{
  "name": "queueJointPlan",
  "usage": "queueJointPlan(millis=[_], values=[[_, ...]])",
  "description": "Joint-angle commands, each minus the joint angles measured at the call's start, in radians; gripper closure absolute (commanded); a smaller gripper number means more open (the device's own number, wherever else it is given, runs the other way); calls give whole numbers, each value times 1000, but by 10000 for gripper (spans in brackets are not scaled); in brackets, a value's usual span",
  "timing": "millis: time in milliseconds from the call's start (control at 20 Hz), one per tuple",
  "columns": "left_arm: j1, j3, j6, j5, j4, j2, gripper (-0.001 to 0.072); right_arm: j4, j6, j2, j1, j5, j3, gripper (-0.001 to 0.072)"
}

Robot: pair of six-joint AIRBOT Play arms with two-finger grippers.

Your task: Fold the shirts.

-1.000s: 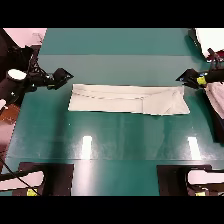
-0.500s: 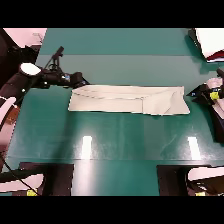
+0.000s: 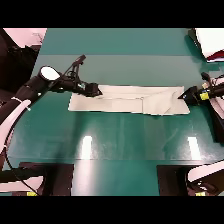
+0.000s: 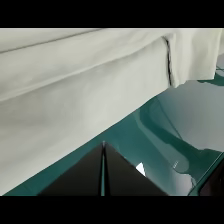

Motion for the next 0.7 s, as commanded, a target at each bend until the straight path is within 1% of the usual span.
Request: queueJointPlan(millis=[0,100,200,250,450,650], values=[[-55,2,-20,11,4,-35,682,43,-47,-18,45,-8,5,284],[-84,6,-28,43,4,-59,682,111,-76,-13,53,-6,5,446],[-99,43,-40,44,4,-91,682,150,-106,10,56,-6,5,639],[-103,71,-40,45,4,-108,682,153,-110,28,56,-6,5,689],[-122,235,-43,44,5,-214,682,222,-92,130,66,17,5,694],[-158,407,-70,43,8,-376,682,333,-13,256,130,34,6,695]])
